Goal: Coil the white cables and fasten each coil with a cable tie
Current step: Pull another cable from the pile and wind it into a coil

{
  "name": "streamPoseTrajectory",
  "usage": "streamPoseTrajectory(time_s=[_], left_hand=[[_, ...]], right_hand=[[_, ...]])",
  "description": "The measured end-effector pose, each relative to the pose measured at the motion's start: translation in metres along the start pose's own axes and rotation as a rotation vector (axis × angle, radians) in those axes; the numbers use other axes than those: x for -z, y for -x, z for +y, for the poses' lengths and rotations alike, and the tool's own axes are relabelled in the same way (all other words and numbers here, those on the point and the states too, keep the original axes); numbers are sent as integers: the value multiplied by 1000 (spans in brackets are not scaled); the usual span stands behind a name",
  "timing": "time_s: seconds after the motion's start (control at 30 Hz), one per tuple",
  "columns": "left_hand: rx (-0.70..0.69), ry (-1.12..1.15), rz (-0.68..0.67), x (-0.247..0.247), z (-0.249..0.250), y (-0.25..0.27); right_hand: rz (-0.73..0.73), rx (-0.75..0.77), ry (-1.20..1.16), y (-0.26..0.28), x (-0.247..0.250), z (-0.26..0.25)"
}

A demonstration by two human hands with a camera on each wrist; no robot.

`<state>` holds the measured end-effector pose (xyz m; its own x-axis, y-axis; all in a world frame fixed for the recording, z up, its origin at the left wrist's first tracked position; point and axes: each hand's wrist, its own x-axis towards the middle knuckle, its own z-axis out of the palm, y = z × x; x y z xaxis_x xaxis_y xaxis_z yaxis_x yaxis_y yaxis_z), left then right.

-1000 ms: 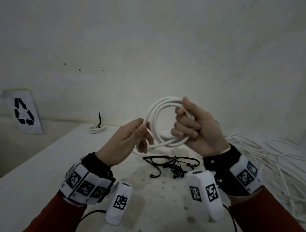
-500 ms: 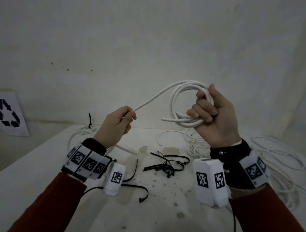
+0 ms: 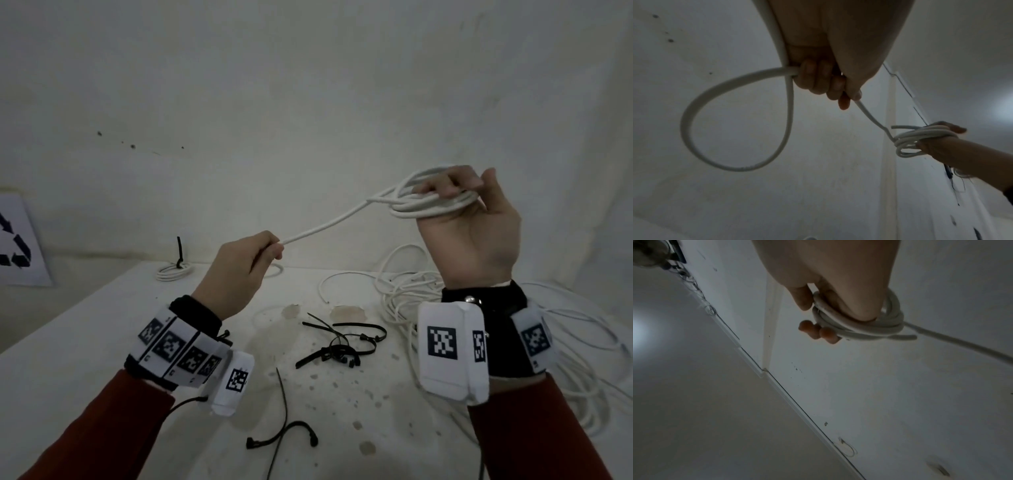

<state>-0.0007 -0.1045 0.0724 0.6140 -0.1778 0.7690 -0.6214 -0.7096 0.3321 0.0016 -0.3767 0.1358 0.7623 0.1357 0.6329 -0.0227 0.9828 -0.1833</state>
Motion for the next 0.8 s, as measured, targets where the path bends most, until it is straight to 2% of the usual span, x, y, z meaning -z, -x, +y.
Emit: streamPoseTrajectory(time_s=[0.17,0.3,0.37,0.43,0.53,0.63,0.67,0.7,0.77,0.8], left_hand=[[-184,-218,-19,3,6,-7],[-313,-362,-46,2,19,-9],[-370,-375,-64,1,25,-10],[-410,-382,-70,0,31,-11],[-441,-400,-57,4,40,-17],[-473,-412,-55,15,39,-21],[-472,-406,-60,19,37,-22],[-465,-399,-68,23,36,-22],[-448,-390,-75,28,33,-24],[-449,-378,-78,30,32,-26]], right_hand=[[-27,109,292,-11,-13,9],[64,198,586,-21,-17,33],[62,308,883,-25,-16,47],[-27,353,1215,-25,-10,62],[-230,262,1685,-20,5,75],[-471,79,2185,-11,15,77],[-519,20,2250,-9,16,76],[-539,-45,2218,-8,15,74],[-545,-128,2039,-6,12,69],[-541,-122,1980,-5,10,68]])
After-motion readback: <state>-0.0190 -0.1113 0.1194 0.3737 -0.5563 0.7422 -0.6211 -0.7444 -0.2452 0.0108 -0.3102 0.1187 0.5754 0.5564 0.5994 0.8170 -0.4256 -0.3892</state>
